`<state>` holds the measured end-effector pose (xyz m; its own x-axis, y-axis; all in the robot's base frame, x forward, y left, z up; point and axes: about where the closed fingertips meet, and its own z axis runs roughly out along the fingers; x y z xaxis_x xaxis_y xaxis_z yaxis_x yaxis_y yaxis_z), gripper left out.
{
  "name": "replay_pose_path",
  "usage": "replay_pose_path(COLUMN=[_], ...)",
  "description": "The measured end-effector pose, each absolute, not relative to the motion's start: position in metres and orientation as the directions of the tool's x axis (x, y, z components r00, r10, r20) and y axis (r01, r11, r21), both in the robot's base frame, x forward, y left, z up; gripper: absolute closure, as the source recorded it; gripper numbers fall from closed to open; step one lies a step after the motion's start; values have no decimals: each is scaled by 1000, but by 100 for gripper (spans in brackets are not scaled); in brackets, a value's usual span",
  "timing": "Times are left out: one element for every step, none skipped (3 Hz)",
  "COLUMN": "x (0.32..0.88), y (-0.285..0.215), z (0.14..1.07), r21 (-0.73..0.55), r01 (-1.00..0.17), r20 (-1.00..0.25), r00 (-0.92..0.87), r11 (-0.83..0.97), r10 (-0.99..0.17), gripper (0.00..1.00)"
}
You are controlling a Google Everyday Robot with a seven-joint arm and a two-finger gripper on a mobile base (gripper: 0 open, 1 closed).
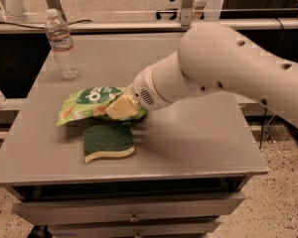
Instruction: Move green rice chip bag near sponge
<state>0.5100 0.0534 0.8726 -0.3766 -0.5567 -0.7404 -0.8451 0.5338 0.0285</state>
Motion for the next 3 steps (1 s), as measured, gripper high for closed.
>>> replay_pose_path(x=[511, 512, 511], y=[49, 41, 25], z=[876, 881, 889], r21=[43, 53, 79], r01=[-848, -847, -848], r20=[-742, -745, -758], r00=[-382, -386, -392], r11=[529, 528, 524], r10=[-552, -544, -521], gripper=[0, 0, 0])
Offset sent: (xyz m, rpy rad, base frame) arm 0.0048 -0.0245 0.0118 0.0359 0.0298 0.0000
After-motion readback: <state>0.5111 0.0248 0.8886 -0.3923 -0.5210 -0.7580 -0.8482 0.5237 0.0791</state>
